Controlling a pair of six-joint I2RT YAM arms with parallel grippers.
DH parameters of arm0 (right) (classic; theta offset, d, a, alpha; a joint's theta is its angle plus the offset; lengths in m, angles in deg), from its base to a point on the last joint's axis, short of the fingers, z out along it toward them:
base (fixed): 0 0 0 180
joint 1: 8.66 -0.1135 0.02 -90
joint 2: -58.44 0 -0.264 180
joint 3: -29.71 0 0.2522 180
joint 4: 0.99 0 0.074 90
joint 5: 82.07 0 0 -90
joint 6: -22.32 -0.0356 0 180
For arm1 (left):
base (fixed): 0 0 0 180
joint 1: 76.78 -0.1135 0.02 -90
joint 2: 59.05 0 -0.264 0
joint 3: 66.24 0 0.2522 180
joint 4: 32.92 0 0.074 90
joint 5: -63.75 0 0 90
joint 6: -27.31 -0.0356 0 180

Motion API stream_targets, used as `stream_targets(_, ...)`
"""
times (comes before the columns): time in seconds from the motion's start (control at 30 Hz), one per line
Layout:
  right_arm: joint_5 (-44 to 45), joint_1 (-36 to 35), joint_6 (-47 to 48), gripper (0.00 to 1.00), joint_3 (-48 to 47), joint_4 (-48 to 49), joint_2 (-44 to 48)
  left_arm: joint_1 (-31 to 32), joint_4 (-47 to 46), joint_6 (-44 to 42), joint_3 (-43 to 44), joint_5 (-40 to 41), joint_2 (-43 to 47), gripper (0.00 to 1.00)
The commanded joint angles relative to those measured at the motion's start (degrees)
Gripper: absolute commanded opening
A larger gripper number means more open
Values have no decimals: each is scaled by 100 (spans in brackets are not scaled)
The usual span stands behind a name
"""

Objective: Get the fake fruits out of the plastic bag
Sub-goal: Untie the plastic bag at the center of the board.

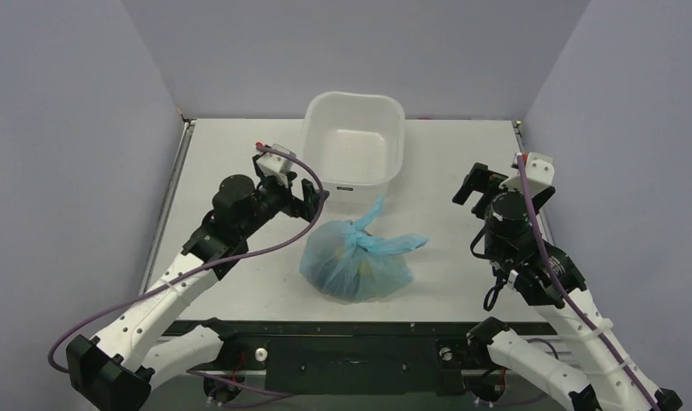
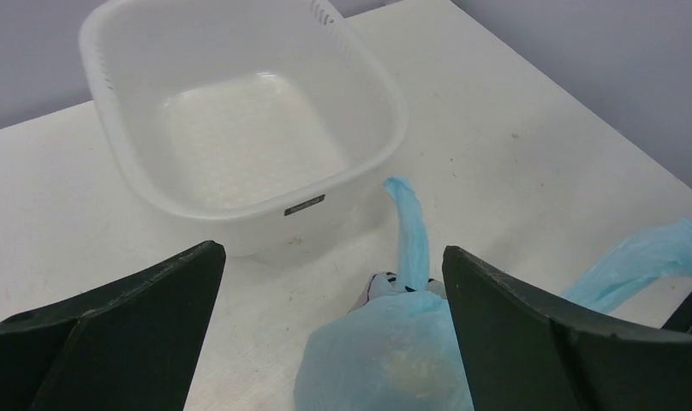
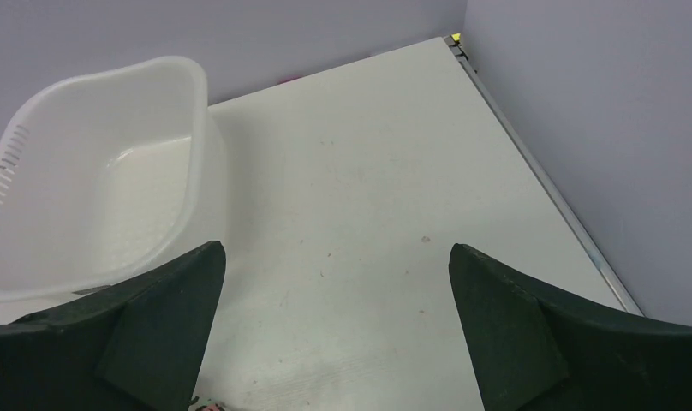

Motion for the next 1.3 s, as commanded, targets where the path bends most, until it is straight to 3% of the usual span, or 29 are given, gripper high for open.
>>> stream_targets(0.0,-156,-57,-181,100,248,169,101,345,36,-250,253,-98,-274,100)
stream_targets(0.13,-211,-50,-367,100,322,182,-56,445,335,-215,493,-374,-760,100)
stream_targets(0.53,-1489,-39,-737,100,911,482,-35,816,924,-482,847,-411,-1414,100)
stream_targets(0.83,-2303,-49,-637,95,955,762,-229,1404,1584,-815,1308,26,-2313,79)
stream_targets(0.9,-2389,-51,-652,95,939,764,-260,1520,1841,-922,1431,55,-2470,78)
stream_targets(1.13,-2790,-50,-584,93,920,783,-408,1700,2242,-1219,1425,49,-2477,92)
stream_targets(1.27,-2898,-62,-586,93,907,715,-440,1712,2281,-1176,1445,63,-2689,88)
